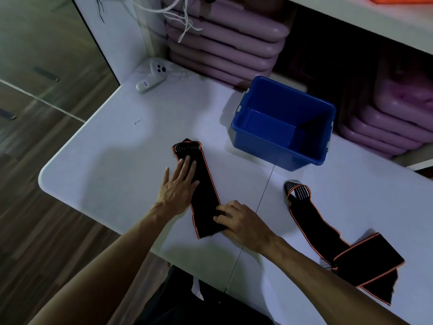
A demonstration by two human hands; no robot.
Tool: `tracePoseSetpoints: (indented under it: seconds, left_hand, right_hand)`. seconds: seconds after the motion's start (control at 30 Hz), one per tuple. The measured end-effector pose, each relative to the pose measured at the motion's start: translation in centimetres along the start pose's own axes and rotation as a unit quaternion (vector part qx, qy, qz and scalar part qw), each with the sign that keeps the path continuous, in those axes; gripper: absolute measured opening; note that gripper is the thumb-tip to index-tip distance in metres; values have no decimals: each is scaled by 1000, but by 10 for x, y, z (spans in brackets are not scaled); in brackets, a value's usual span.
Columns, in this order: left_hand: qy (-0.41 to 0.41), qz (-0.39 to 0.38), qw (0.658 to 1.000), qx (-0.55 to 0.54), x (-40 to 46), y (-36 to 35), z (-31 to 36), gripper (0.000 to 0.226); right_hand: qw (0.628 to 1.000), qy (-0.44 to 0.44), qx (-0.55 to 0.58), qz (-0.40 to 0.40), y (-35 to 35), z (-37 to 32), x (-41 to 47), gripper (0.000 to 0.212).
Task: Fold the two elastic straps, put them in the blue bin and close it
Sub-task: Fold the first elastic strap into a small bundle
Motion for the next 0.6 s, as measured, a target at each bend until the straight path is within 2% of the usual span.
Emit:
tracePoseSetpoints:
  seconds: [0.27, 0.33, 0.43, 0.6]
  left_hand:
    - [1, -17, 998, 61, 11, 14, -8, 66]
    - [-14, -7, 997, 82, 15, 21, -10, 65]
    - [-42, 15, 995, 91, 20, 30, -9, 63]
    - [-36, 18, 994, 105, 24, 30, -2, 60]
  right_hand:
    - [1000, 24, 12, -9, 11, 6, 7, 32]
    - [999, 27, 16, -23, 18, 10, 14, 37]
    - [998, 33, 22, -49, 22, 14, 22, 34]
    - [996, 8, 66, -56, 12, 7, 9, 37]
Point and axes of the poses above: each hand's wrist, its own x-axis towards the middle knuckle, its own y-axis out of the back of the hand, z = x × y, the point moved 3 cm from there along x, towards the middle knuckle, and after that the axes turned 10 degrees about -z, right-handed, at the moved point
